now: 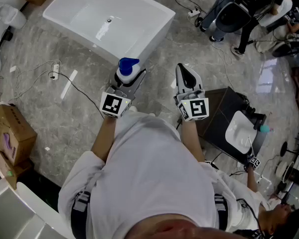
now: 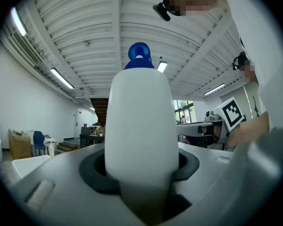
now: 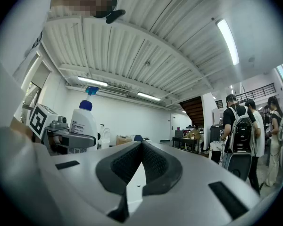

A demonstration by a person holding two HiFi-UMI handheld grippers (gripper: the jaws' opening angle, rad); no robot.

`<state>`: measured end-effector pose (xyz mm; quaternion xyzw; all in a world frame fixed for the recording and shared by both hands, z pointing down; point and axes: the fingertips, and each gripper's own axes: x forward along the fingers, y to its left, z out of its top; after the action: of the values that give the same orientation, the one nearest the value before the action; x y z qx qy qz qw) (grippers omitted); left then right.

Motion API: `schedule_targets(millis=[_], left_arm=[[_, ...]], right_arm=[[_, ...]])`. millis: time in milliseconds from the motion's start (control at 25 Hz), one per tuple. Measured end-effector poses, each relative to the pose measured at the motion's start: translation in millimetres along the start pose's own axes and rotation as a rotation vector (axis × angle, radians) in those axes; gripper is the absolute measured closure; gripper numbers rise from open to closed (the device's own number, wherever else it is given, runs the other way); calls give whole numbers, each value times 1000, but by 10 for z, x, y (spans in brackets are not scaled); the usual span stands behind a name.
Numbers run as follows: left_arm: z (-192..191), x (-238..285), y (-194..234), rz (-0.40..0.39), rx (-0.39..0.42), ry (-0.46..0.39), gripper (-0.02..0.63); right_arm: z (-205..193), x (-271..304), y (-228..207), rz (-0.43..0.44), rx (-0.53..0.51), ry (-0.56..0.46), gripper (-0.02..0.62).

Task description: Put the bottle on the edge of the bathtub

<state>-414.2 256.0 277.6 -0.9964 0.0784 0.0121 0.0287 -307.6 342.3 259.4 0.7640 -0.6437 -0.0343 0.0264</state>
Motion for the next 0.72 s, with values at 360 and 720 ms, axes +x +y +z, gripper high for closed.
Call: schedule_targets(millis=[360,720], left_arm=[[14,-91,82,-11,-2,14,364],[-47,-127,138,-59,-26,25,364]], right_arm=[[-51,7,85,-16,40,-5,595],[-96,18,156,-62,44,17,595]])
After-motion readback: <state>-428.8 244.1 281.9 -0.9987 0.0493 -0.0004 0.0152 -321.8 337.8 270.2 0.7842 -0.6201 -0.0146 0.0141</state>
